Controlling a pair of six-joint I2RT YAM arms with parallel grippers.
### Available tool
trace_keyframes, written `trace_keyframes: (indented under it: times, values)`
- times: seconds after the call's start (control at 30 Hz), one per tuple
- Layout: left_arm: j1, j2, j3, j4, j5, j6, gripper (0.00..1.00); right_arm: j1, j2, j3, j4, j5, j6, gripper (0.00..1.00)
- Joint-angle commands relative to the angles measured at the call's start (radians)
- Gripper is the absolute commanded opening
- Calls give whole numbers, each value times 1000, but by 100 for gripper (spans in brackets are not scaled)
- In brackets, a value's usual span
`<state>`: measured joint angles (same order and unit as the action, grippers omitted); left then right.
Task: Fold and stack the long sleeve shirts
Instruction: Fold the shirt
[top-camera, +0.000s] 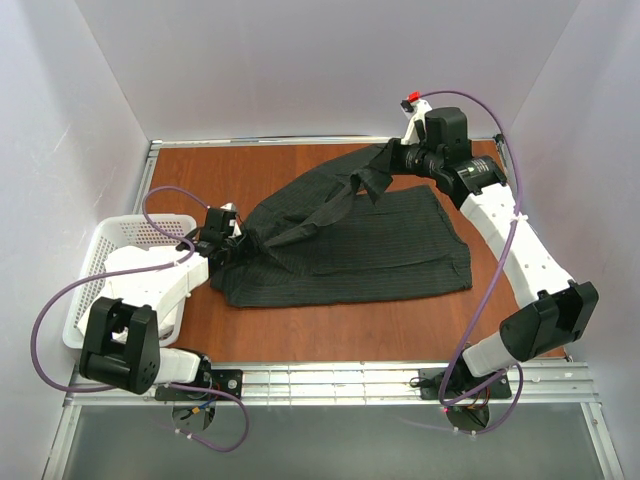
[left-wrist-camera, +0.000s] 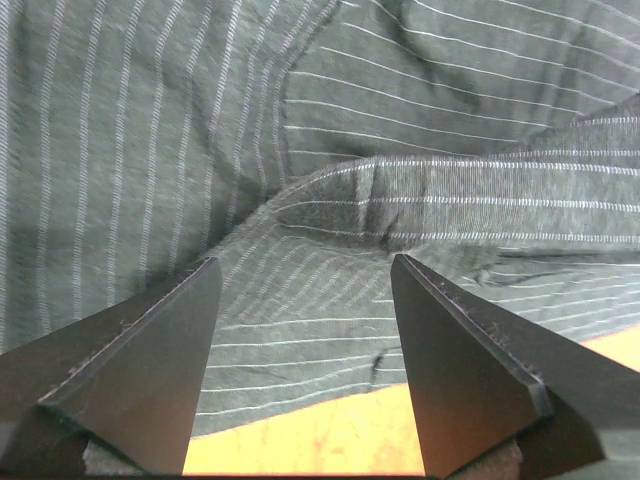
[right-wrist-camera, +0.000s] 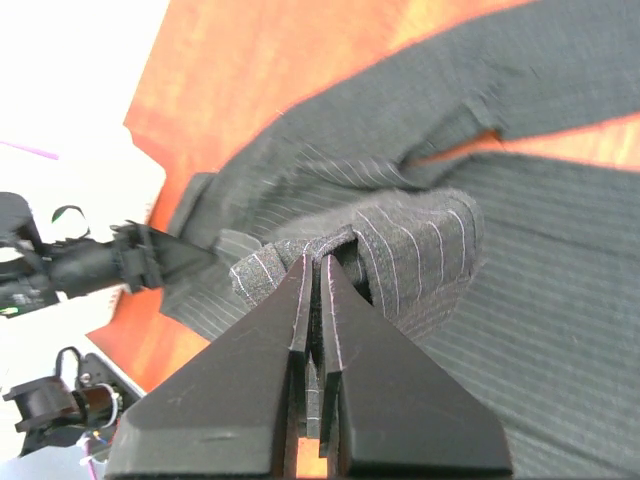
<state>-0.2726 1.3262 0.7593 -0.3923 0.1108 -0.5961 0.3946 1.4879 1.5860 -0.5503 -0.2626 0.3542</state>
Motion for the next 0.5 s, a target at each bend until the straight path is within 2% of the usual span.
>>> trace_keyframes:
  times: [0.0,0.23,0.47]
  values:
    - [-13,-59,-21,21,44,-79,65,3,6,69,73,-81,-15,1]
    - [-36,-64,-12,32,26,-96,65,3,63,143,115,-132,0,1]
    - [-92,-9,-2,67,-45,-182,65,15,89,135,150,-168,11,1]
